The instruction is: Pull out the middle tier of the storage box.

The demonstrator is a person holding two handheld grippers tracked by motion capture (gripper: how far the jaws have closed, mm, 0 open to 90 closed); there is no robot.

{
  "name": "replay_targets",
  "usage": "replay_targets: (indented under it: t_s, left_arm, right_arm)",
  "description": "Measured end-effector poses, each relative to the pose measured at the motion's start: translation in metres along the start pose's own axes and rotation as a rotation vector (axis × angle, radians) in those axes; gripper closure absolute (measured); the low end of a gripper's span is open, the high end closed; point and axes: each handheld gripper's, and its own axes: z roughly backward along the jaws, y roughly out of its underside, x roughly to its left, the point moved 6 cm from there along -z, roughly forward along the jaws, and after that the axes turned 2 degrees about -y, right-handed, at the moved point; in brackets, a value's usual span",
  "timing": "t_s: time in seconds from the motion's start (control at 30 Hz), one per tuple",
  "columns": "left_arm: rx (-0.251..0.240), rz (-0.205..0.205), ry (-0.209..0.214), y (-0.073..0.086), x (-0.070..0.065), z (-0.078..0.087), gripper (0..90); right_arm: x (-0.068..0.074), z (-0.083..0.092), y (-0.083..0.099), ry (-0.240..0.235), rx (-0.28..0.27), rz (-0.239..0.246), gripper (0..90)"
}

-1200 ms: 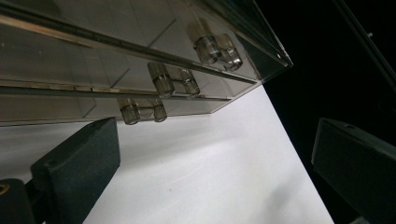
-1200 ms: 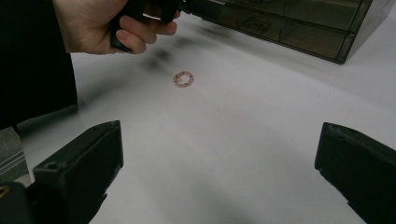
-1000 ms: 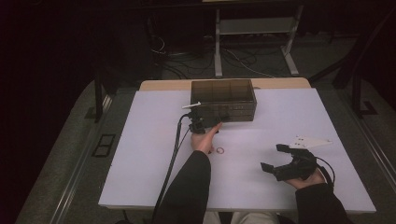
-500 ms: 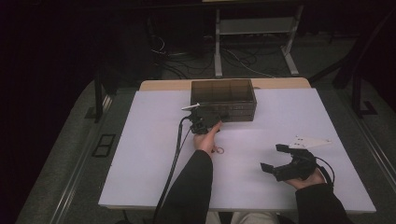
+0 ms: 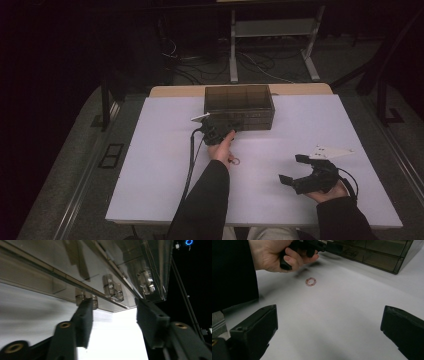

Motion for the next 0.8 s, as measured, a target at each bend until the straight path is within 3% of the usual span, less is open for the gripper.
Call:
replay_targets:
  t_s: [0.4,0.8]
  left_arm:
    - [-0.039,0.084,-0.009,-0.0031,0.0066,-0.0018,69.0]
    - [-0.066,0.144,0.028,-0.0042,0.0068,-0.0037,74.6]
  right_arm:
    - [0.0002,-0.0009,0.0005,-0.002,0.006,0.006,0.4]
    - [0.0016,-0.0009,0.0003,-0.016,0.003,0.010,0.4]
